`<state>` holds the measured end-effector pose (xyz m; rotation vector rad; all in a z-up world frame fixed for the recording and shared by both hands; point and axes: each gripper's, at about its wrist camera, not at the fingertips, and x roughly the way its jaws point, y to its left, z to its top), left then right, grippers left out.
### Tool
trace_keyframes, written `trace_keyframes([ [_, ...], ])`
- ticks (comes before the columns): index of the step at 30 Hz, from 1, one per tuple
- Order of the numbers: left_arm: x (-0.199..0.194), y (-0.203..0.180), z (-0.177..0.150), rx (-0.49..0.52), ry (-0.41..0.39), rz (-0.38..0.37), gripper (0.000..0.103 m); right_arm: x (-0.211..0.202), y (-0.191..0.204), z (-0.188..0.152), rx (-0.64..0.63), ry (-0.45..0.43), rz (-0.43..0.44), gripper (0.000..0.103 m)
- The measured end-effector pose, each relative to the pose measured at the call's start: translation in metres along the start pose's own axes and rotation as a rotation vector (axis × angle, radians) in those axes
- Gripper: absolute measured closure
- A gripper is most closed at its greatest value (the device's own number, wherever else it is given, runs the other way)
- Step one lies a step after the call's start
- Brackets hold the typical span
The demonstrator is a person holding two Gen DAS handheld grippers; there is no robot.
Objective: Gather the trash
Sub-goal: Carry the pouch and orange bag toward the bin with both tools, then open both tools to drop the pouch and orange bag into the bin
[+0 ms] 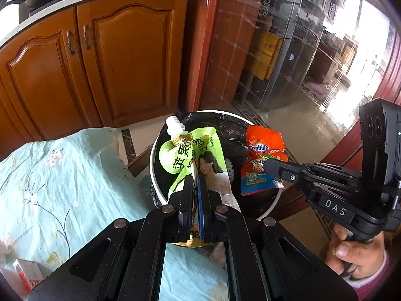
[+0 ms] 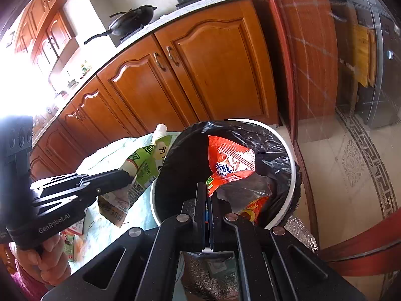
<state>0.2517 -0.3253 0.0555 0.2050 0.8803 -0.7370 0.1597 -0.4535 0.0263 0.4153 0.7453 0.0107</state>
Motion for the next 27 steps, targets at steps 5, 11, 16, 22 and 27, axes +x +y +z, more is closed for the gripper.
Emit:
trace_keyframes([
  [5, 0.015, -0.002, 0.011, 0.001, 0.021, 0.0, 0.1, 0.008, -0.008, 0.003, 0.005, 0.021, 0.001, 0.102],
  [11, 0.028, -0.005, 0.018, 0.006, 0.036, 0.006, 0.1, 0.017, -0.012, 0.007, 0.007, 0.042, 0.0, 0.102],
  [16, 0.039, -0.008, 0.019, 0.008, 0.05, 0.008, 0.1, 0.023, -0.014, 0.009, 0.004, 0.054, -0.004, 0.102],
  [22, 0.053, -0.01, 0.022, 0.011, 0.074, 0.012, 0.1, 0.03, -0.017, 0.009, 0.006, 0.07, -0.009, 0.102],
  [27, 0.054, -0.012, 0.021, 0.019, 0.076, 0.024, 0.096, 0.037, -0.022, 0.01, 0.029, 0.082, -0.01, 0.096],
])
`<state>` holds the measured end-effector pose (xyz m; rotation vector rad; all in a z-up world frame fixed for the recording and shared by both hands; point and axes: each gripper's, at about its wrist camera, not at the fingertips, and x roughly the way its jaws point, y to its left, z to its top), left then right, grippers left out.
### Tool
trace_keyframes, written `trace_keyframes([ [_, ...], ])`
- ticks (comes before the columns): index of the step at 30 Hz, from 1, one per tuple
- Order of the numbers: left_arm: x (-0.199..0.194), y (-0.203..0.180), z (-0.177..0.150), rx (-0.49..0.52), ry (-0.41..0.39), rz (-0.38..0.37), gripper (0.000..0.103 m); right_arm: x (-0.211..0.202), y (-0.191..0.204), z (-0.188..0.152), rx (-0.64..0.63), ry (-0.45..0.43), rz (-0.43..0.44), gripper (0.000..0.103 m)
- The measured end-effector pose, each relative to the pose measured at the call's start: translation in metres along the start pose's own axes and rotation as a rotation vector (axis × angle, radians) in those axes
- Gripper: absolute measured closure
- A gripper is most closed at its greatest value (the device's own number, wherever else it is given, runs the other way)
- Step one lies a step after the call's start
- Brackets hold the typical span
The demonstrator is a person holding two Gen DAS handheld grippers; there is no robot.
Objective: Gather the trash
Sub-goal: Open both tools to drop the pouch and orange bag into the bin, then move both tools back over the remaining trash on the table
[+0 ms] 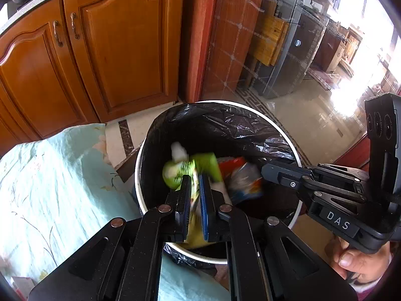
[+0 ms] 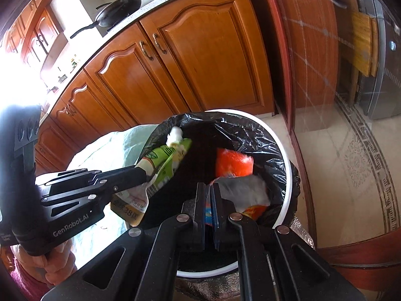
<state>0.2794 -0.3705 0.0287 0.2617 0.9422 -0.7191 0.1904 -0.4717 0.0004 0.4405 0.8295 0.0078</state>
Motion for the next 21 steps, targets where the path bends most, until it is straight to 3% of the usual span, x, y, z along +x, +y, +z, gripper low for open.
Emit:
trace_keyframes([
  [11, -0.028, 0.019, -0.025, -0.083, -0.049, -0.01, 0.093, -0.014, -0.002, -0.008, 0.029, -0.03, 0.014, 0.095],
  [13, -0.038, 0.025, -0.036, -0.117, -0.063, -0.023, 0.093, -0.02, 0.0, -0.012, 0.033, -0.044, 0.02, 0.091],
  [15, -0.049, 0.03, -0.049, -0.146, -0.077, -0.029, 0.093, -0.025, 0.003, -0.017, 0.041, -0.059, 0.029, 0.076],
  [16, -0.055, 0.032, -0.055, -0.155, -0.086, -0.027, 0.093, -0.027, 0.005, -0.019, 0.044, -0.067, 0.031, 0.074],
  [21, -0.079, 0.042, -0.088, -0.211, -0.108, -0.03, 0.088, -0.034, 0.02, -0.038, 0.053, -0.092, 0.06, 0.068],
])
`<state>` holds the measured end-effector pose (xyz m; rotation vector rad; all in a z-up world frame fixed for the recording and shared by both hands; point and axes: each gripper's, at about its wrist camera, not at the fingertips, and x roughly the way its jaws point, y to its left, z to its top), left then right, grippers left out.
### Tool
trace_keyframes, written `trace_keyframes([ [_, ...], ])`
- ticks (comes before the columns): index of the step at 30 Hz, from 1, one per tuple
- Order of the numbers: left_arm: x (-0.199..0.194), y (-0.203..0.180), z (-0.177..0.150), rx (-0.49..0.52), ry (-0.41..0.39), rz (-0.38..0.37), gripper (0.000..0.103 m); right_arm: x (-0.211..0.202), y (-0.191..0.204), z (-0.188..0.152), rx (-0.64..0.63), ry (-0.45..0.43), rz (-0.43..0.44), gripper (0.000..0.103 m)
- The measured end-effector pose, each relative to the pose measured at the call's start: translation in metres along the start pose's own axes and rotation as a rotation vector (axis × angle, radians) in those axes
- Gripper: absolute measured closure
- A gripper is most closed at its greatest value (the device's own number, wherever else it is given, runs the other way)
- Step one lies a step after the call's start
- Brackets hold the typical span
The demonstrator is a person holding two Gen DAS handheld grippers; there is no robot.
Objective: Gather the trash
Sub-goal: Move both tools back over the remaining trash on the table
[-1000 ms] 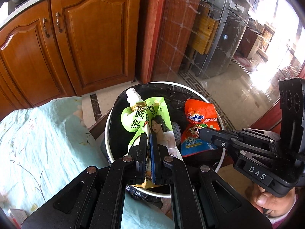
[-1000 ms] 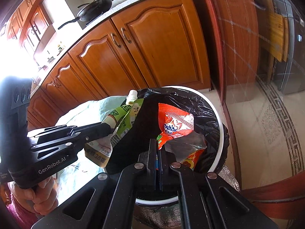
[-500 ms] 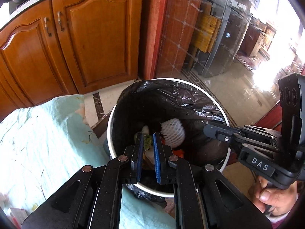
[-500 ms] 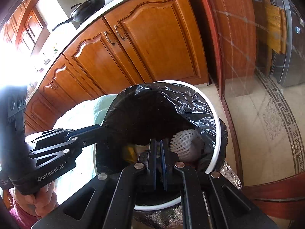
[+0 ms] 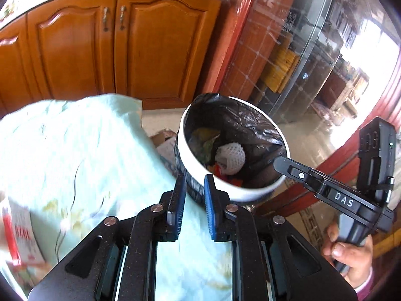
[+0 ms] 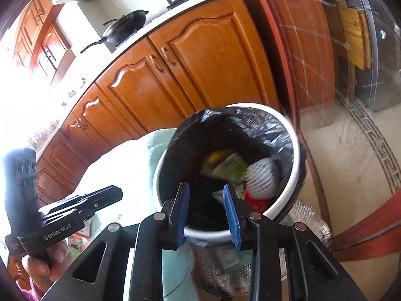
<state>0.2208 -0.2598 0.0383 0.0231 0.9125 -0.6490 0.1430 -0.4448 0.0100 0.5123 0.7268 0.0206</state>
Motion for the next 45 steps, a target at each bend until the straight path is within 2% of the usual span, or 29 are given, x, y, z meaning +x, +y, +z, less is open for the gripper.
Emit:
trace_keyframes([
  [2, -0.01, 0.007, -0.011, -0.015, -0.004, 0.007, 0.088, -0.003, 0.006, -0.006, 0.001, -0.003, 0.014, 0.065],
  [8, -0.041, 0.039, -0.035, -0.093, -0.027, 0.016, 0.088, -0.006, 0.03, -0.024, -0.003, 0.004, 0.057, 0.064],
  [12, -0.062, 0.061, -0.051, -0.134, -0.055, 0.047, 0.088, -0.006, 0.046, -0.036, -0.016, 0.015, 0.079, 0.057],
  [30, -0.139, 0.168, -0.119, -0.368, -0.155, 0.208, 0.088, 0.027, 0.141, -0.085, -0.136, 0.129, 0.181, 0.056],
  [40, -0.162, 0.212, -0.131, -0.421, -0.189, 0.279, 0.088, 0.046, 0.202, -0.1, -0.24, 0.177, 0.235, 0.056],
  [45, -0.164, 0.23, -0.129, -0.431, -0.189, 0.311, 0.081, 0.055, 0.228, -0.103, -0.286, 0.188, 0.249, 0.056],
])
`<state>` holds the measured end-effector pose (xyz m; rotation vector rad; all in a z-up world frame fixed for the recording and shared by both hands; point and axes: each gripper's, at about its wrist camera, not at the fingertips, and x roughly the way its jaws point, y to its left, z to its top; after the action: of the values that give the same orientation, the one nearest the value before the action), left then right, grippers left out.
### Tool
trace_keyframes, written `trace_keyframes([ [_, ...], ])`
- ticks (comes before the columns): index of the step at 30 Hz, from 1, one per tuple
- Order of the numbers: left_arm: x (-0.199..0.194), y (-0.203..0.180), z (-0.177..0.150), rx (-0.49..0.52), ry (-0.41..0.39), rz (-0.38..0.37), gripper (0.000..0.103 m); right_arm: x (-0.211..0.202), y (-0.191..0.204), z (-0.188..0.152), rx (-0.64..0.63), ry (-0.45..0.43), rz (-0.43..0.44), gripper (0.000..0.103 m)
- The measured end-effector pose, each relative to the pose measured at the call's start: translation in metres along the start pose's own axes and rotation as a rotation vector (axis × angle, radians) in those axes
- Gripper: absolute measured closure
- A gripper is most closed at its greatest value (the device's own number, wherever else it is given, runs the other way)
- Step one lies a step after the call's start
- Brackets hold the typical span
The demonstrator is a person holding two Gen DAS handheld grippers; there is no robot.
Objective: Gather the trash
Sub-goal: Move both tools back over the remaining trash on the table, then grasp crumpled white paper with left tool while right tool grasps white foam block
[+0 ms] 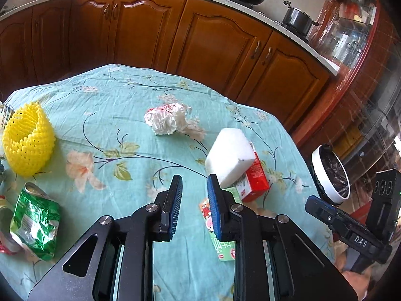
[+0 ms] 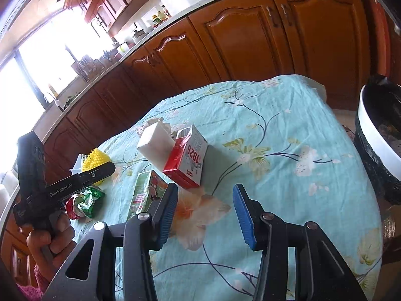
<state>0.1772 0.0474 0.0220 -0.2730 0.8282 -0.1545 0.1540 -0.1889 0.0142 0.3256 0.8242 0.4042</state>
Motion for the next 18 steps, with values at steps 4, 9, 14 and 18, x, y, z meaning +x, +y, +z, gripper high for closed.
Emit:
trace_keyframes([
  [4, 0.008, 0.01, 0.01, 0.014, 0.007, 0.03, 0.079, 0.01, 0.016, 0.008, -0.028, 0.004, 0.017, 0.055],
  [9, 0.02, 0.023, 0.029, 0.052, -0.009, 0.064, 0.066, 0.024, 0.039, 0.02, -0.071, 0.007, 0.041, 0.049],
  [14, 0.042, 0.033, 0.054, 0.11, 0.014, 0.096, 0.059, 0.042, 0.061, 0.033, -0.116, 0.01, 0.057, 0.044],
  [18, 0.06, 0.032, 0.071, 0.174, 0.031, 0.105, 0.056, 0.061, 0.077, 0.041, -0.159, 0.026, 0.068, 0.044],
])
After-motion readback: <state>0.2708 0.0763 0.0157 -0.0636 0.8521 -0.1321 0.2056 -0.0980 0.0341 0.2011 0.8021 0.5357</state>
